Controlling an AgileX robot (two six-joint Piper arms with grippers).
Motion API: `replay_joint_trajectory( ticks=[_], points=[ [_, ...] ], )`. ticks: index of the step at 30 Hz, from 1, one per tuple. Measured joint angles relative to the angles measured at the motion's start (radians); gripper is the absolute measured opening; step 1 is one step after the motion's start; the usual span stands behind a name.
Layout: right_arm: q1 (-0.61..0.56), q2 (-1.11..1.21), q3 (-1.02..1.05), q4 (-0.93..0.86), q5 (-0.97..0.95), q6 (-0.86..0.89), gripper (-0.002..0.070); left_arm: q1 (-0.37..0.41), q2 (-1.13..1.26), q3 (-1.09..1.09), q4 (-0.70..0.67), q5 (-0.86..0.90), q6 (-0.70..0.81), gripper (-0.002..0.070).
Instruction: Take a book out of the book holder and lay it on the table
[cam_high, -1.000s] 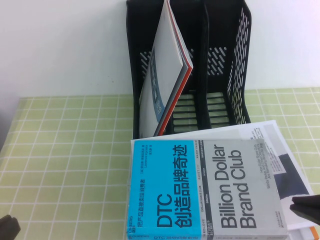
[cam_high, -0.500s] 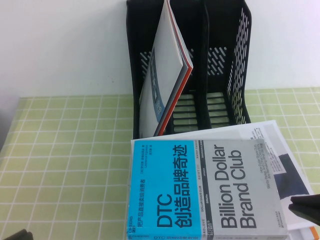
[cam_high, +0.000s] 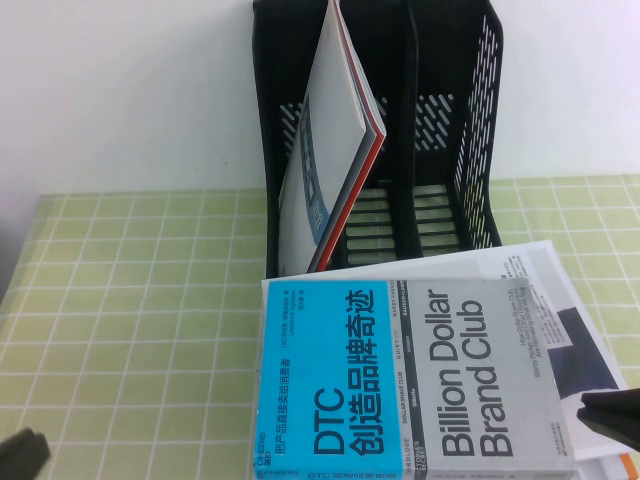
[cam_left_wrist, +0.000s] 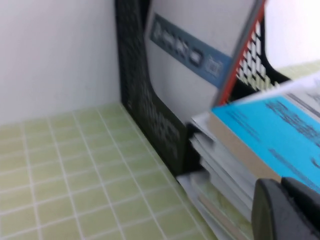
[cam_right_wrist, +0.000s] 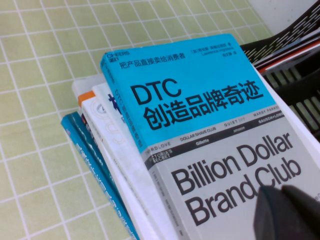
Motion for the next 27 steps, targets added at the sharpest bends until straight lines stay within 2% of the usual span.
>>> replay_joint_trajectory(
  ticks=[4, 8, 10, 16, 27],
  points=[
    [0.000, -0.002, 0.000, 0.000, 0.000, 0.000, 0.0001, 0.012, -0.004, 0.047, 0.097, -0.099, -0.101, -0.0003],
    [0.000, -0.002, 0.000, 0.000, 0.000, 0.000, 0.0001, 0.083, -0.046, 0.131, 0.267, -0.127, -0.325, -0.0003],
    [0.000, -0.002, 0.000, 0.000, 0.000, 0.000, 0.0001, 0.117, -0.077, 0.182, 0.312, -0.127, -0.390, -0.0002],
    [0.000, -0.002, 0.000, 0.002, 0.000, 0.000, 0.0001, 0.138, -0.136, 0.318, 0.340, -0.127, -0.399, -0.0003],
    [0.000, -0.002, 0.000, 0.012, -0.001, 0.000, 0.0001, 0.106, -0.138, 0.333, 0.342, -0.163, -0.396, -0.0003]
  ],
)
